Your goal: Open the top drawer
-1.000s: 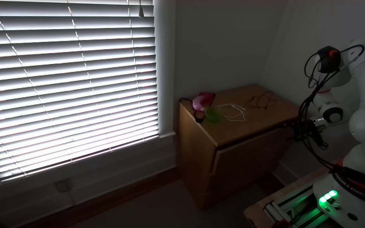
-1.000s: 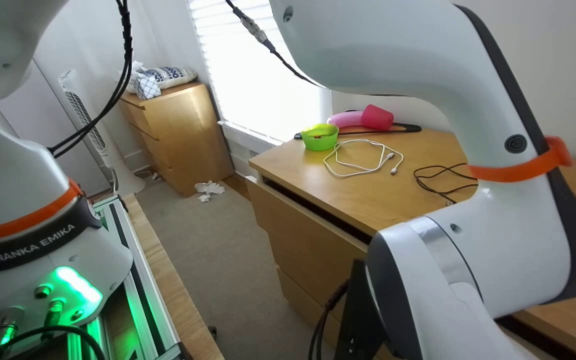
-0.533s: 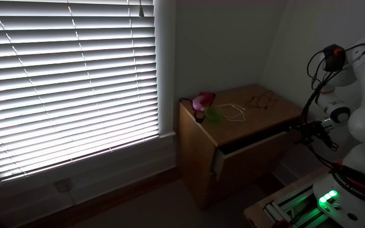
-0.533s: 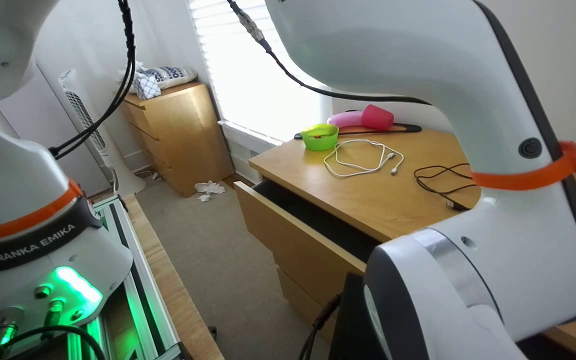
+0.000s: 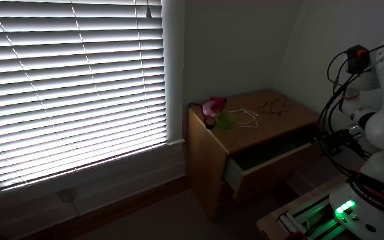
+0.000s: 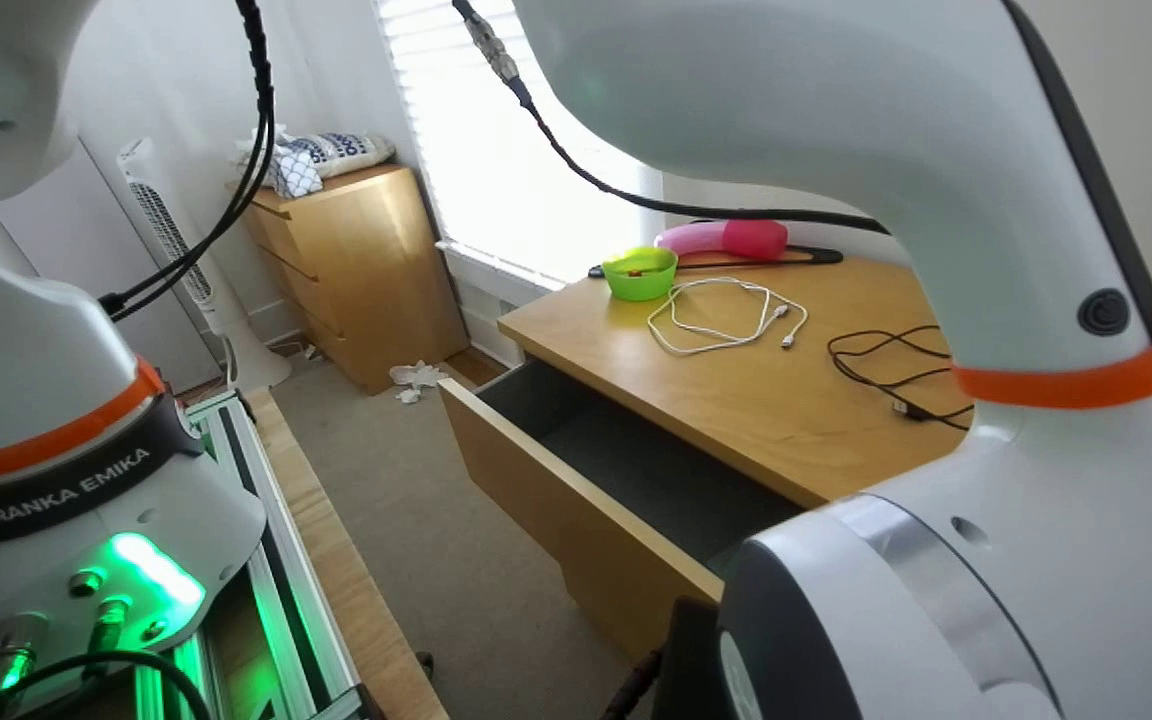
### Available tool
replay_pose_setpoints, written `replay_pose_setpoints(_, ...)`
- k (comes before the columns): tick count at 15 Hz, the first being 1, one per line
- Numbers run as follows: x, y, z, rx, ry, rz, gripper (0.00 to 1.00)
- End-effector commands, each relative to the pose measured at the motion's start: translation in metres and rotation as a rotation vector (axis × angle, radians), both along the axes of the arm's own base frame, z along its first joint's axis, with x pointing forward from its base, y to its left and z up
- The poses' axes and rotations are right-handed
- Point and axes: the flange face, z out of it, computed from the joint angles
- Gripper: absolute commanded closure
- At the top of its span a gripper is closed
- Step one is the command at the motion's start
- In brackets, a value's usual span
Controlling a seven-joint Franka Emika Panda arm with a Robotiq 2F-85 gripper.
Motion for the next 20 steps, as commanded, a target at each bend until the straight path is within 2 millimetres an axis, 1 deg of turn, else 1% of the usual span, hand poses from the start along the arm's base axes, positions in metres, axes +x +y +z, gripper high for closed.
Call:
replay_pose_setpoints(1,-0.004,-0.014,0.002,-0.118,0.082,0.066,0.00)
replay_pose_setpoints(3,0.006,-0.016,0.014,-0.173,0.100,0.133,0.00)
replay_pose_setpoints(6,0.021,-0.016,0.026,-0.259,0.141,0.238,0.00)
replay_pose_setpoints(9,0.024,-0.021,0.031,-0.335,0.208,0.309,0.00)
replay_pose_setpoints(10,0.024,-0.022,0.034,-0.355,0.231,0.324,0.00)
replay_pose_setpoints(12,0.031,-0.022,0.043,-0.395,0.236,0.348,0.00)
replay_pose_setpoints(16,0.053,-0.010,0.064,-0.486,0.241,0.416,0.00)
replay_pose_setpoints(20,0.078,0.014,0.076,-0.572,0.224,0.525,0.00)
